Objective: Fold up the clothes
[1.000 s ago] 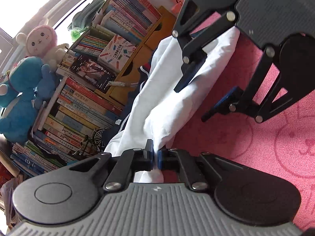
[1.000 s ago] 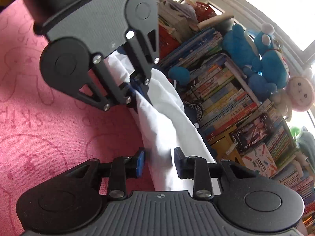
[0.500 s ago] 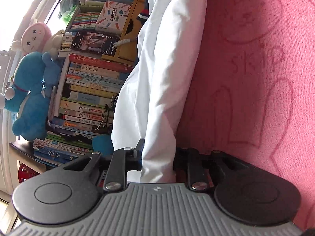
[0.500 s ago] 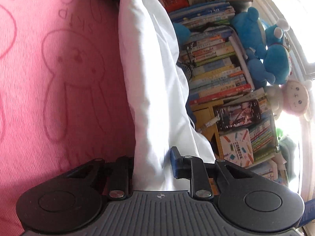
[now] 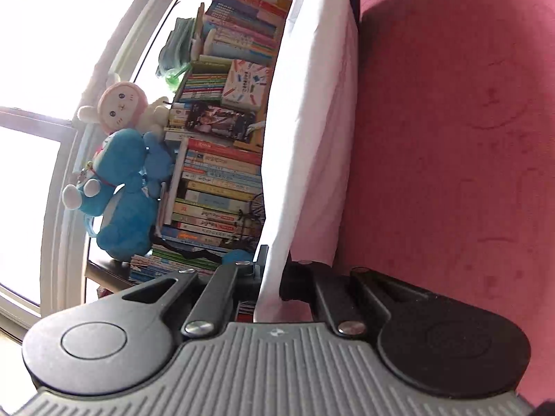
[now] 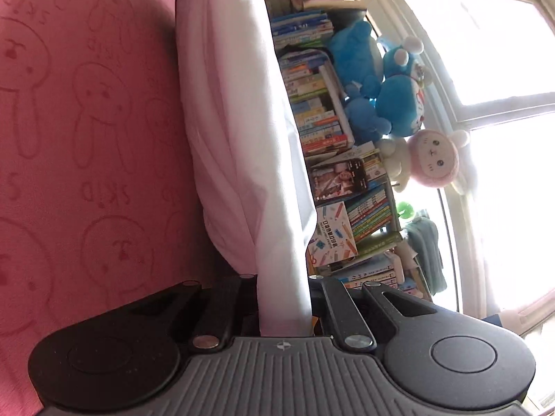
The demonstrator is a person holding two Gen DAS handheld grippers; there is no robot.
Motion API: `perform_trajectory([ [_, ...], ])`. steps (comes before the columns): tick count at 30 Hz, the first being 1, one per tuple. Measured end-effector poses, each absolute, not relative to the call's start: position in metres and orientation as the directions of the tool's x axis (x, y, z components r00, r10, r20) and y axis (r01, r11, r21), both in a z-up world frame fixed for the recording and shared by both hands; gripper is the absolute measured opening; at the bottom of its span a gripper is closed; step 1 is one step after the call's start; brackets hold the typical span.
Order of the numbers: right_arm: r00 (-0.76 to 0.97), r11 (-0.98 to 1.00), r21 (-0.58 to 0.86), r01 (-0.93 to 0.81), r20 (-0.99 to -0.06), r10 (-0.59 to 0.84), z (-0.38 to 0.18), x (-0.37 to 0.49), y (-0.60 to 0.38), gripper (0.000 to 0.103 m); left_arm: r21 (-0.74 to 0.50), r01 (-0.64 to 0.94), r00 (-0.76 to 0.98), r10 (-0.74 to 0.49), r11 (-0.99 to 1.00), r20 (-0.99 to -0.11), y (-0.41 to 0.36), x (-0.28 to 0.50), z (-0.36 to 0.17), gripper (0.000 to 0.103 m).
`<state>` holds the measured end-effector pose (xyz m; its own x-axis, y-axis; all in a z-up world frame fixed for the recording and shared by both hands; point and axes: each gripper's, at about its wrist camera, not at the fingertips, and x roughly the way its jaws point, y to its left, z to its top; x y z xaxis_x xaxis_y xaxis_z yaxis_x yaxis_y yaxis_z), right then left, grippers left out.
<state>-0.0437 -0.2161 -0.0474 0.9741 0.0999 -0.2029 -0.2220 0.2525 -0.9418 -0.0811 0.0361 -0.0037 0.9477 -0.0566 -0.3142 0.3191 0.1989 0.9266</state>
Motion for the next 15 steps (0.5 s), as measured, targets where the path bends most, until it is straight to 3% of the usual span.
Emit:
perform_trajectory([
  [4,0.953,0.171,-0.938,-0.300,-0.286,0.104,-0.074,-0.085,-0.231,0.010,0.880,0.445,0.895,-0.053,0.163,-0.443,0.039,-0.122,-0.049,0.008],
  [7,0.932,0.098,-0.929,-0.358,-0.349,0.100,-0.102,-0.107,-0.241,0.013,0.892,0.434,0.900,-0.012,0.125,-0.436,0.055,-0.128,-0.077,0.015],
  [10,0.937,0.034,-0.941,-0.337,-0.332,0.104,-0.117,-0.118,-0.257,0.013,0.907,0.409,0.910,0.023,0.097,-0.413,0.070,-0.129,-0.087,0.015],
  [15,0.936,0.032,-0.939,-0.342,-0.337,0.098,-0.116,-0.127,-0.276,0.024,0.903,0.400,0.904,0.097,0.158,-0.417,0.087,-0.132,-0.079,0.036],
])
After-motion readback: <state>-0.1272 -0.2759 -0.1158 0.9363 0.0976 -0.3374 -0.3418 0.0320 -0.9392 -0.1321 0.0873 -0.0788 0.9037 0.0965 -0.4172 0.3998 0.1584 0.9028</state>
